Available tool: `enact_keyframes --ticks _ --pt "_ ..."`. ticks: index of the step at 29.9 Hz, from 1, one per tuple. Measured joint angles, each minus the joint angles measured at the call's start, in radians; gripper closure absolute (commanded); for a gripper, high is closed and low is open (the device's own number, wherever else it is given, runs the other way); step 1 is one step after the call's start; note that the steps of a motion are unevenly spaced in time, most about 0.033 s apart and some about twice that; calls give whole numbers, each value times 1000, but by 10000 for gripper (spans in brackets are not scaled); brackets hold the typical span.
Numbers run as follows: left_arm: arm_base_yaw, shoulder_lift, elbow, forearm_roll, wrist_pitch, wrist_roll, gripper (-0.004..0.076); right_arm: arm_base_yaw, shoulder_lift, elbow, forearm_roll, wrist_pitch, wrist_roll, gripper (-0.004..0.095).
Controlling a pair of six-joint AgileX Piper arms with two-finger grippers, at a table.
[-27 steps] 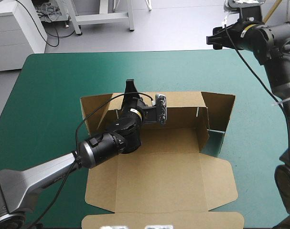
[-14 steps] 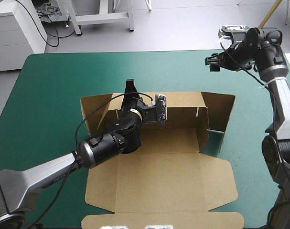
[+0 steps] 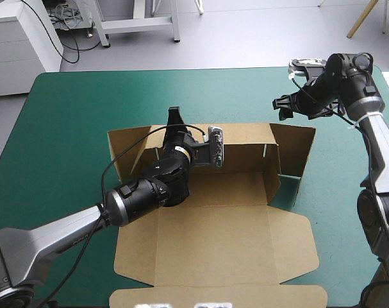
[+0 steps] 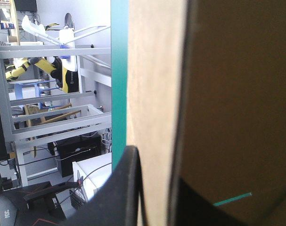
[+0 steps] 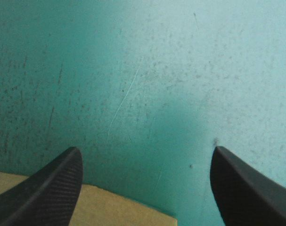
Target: Fold the box
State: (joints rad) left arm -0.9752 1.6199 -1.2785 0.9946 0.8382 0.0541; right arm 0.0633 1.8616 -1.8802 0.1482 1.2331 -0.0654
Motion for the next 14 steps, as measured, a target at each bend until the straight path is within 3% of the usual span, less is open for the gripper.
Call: enact_keyframes --ticks 8,14 --pt "0 0 1 0 1 -2 734 0 -151 193 -4 -12 -60 238" --pt "0 0 1 0 1 2 734 0 -275 391 -6 -134 -100 238"
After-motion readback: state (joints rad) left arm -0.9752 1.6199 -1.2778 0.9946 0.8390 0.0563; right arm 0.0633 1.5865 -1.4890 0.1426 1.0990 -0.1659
